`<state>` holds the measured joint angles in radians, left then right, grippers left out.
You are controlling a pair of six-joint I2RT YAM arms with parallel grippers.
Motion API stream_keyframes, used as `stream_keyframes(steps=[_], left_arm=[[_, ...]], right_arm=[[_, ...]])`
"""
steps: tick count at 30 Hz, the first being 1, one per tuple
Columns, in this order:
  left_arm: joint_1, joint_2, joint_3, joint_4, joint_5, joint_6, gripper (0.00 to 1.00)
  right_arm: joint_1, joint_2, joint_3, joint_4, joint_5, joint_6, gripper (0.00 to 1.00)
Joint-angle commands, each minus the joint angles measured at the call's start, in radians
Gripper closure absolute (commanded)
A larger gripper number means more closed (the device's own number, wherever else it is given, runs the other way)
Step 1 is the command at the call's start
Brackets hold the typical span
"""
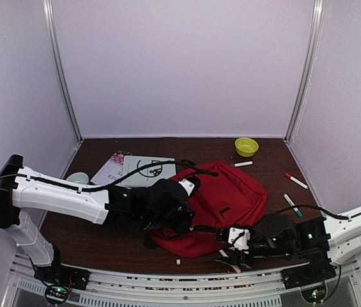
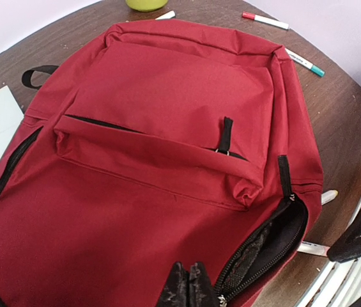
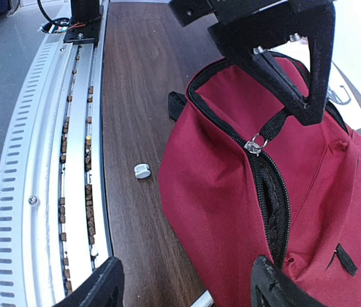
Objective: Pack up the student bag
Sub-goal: Hold the largest pocket of the student bag.
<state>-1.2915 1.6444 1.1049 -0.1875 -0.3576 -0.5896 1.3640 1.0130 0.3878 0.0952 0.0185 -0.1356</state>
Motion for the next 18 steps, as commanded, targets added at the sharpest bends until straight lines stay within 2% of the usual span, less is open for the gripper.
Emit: stream_keyframes(steps=[1,13,18], left_arm=[[0.014,-0.017,-0.009,0.054,0.006,-0.006,1.00],[0.015,-0.008,-0.007,0.068,0.042,0.001,1.00],[0.015,-0.008,-0.010,0.082,0.060,0.010,1.00]], right_arm=[[0.007,0.018,-0.032,0.114,0.025,-0.048,0.35],[0.006,0.136,-0.040,0.269,0.220,-0.099,0.38],[0.007,0.215,-0.018,0.285,0.239,-0.109,0.55]])
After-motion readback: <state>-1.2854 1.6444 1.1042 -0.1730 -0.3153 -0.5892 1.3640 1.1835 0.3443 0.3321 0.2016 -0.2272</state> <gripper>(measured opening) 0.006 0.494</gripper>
